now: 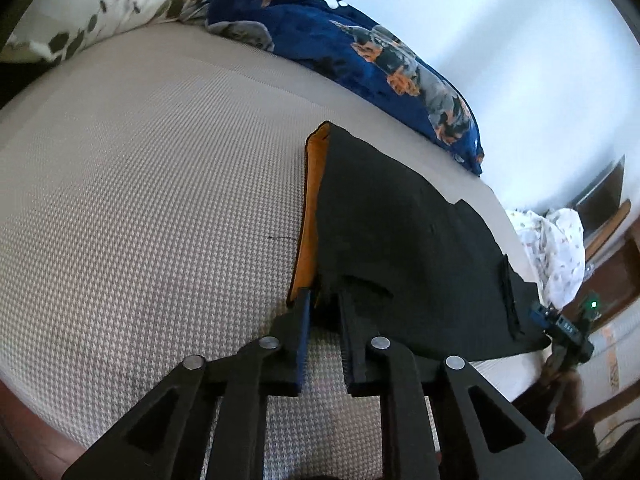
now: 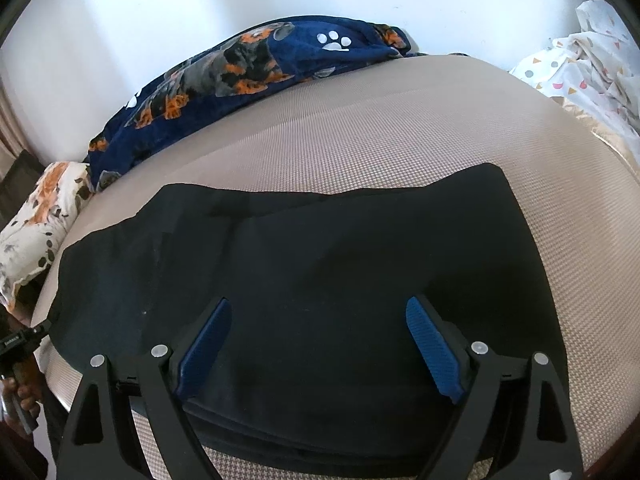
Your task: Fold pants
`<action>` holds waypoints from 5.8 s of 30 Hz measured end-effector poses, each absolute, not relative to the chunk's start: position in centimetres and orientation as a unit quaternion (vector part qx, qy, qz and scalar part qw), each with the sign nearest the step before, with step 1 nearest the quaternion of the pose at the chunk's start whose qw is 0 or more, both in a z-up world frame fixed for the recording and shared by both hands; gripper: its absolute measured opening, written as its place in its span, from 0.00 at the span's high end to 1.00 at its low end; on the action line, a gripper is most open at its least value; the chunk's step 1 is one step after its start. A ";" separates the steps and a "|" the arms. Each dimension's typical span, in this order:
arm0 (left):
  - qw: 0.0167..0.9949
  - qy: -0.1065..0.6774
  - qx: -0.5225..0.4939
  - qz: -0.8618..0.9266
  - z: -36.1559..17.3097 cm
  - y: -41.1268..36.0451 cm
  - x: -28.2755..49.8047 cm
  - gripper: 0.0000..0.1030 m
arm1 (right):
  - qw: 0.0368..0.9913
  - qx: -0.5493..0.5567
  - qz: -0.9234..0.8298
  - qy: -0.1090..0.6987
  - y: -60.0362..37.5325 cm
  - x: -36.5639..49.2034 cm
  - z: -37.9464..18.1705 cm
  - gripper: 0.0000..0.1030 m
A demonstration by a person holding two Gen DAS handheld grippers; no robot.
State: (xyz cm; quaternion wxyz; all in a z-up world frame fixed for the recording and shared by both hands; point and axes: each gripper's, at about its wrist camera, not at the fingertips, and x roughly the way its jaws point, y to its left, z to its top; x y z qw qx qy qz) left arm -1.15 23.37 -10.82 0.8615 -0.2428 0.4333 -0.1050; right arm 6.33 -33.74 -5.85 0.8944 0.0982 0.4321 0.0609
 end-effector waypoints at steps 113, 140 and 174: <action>0.858 0.420 -0.088 -0.281 -8.9 -2.1 4.1 0.13 | 0.760 0.471 0.187 0.406 -49.3 6.7 -6.6 0.89; 0.859 0.420 -0.101 -0.275 -9.1 -1.5 4.8 0.13 | 0.785 0.424 0.175 0.416 -48.8 7.2 -5.7 0.90; 0.880 0.375 -0.064 -0.285 -10.0 -2.6 4.3 0.06 | 0.746 0.515 0.136 0.399 -50.2 -1.0 -7.7 0.79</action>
